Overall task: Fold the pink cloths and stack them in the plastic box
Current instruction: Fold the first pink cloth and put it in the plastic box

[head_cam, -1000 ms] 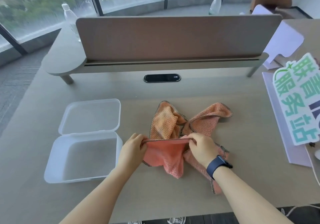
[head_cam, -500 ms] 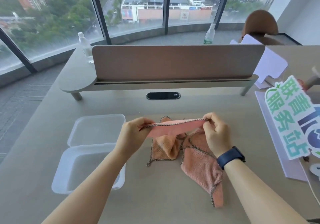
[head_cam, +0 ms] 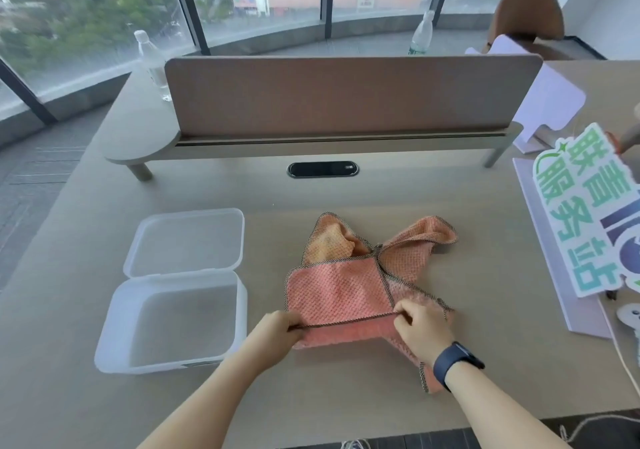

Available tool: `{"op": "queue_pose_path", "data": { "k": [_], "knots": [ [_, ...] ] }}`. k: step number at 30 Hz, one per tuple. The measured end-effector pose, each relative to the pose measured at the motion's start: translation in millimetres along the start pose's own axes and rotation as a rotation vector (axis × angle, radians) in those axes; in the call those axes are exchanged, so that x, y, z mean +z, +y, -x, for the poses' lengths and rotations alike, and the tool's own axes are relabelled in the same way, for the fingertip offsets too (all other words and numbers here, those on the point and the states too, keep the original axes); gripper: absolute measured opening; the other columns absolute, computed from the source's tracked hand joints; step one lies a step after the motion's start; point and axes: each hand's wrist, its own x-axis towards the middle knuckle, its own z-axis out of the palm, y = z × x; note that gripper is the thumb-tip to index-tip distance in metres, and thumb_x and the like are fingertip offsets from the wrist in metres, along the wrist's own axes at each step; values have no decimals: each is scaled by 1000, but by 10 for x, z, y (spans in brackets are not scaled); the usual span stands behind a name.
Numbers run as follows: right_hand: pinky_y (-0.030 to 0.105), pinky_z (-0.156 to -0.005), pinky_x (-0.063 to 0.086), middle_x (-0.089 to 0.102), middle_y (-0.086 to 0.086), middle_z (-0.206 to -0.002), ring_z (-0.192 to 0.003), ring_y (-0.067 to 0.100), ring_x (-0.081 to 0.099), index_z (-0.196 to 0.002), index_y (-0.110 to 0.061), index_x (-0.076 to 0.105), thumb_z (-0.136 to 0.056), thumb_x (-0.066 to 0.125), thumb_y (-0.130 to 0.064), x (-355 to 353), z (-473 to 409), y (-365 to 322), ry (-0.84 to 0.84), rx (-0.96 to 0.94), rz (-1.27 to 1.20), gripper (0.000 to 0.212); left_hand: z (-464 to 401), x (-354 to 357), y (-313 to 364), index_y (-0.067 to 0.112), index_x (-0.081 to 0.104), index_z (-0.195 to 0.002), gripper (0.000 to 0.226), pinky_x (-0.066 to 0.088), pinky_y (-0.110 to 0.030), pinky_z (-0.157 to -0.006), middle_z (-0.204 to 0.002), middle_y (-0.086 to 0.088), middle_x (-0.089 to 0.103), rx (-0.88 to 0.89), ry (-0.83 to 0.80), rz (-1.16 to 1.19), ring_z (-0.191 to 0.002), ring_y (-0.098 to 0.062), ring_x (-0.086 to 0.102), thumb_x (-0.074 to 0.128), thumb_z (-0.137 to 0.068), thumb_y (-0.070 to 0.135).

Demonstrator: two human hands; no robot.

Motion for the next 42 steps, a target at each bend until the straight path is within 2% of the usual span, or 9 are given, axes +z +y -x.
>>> {"op": "queue_pose_path", "data": {
  "k": [7,12,15,18,23,29,32,35,42],
  "knots": [
    [28,-51,44,64,-4,-61,-53,11,57,-88,-30,63,-87,56,-17,-143,-466,-159,10,-12,-78,15,-231,-140,68,29,63,-67,20,40,-21,-51,-64,10,61,-115,226,123,-62,-8,55,60,-85,22],
    [29,-55,46,65,-4,-66,-58,13,60,-90,-28,63,-89,54,-21,-161,-882,-283,29,-4,-39,11,-502,-219,104,8,64,-77,21,37,-29,-55,-66,-1,61,-177,315,207,-62,-16,49,58,-87,24],
    [28,-54,44,66,-4,-67,-60,14,60,-91,-28,64,-90,54,-23,-95,-1086,-290,25,23,16,12,-670,-232,78,10,59,-69,24,33,-28,-52,-58,4,52,-216,331,218,-57,-16,44,56,-88,25],
    [26,-50,38,63,-6,-65,-58,13,56,-90,-26,64,-91,53,-24,-33,-1218,-256,22,44,70,12,-790,-239,32,11,62,-72,24,37,-28,-53,-63,0,59,-241,350,199,-59,-16,48,56,-87,28],
    [28,-57,35,65,1,-71,-65,22,55,-85,-19,65,-90,56,-22,137,-1359,-155,19,90,133,11,-935,-198,-54,14,51,-62,31,34,-28,-51,-61,2,55,-281,382,98,-56,-14,45,55,-89,29],
    [29,-60,44,66,0,-74,-73,24,62,-88,-18,63,-88,60,-26,234,-1397,-93,14,142,113,8,-999,-147,-58,11,54,-73,25,38,-30,-52,-67,1,58,-308,405,48,-62,-21,50,55,-87,31],
    [28,-64,40,63,3,-91,-78,21,57,-101,-16,60,-86,62,-30,268,-1388,-103,8,185,81,20,-996,-139,-62,18,52,-94,15,43,-32,-58,-83,2,60,-294,421,33,-75,-23,57,57,-88,30],
    [31,-68,43,57,5,-108,-86,24,56,-108,-18,56,-84,61,-32,294,-1361,-139,-7,232,90,28,-994,-136,-67,27,50,-116,28,45,-32,-65,-104,2,52,-233,424,1,-84,-23,59,58,-89,29],
    [32,-63,45,51,0,-99,-74,23,52,-85,-25,53,-86,59,-26,278,-1309,-233,9,245,162,6,-1023,-132,-54,26,63,-101,13,39,-28,-57,-102,3,48,-127,423,-144,-96,-18,50,58,-89,25]
  ]
}}
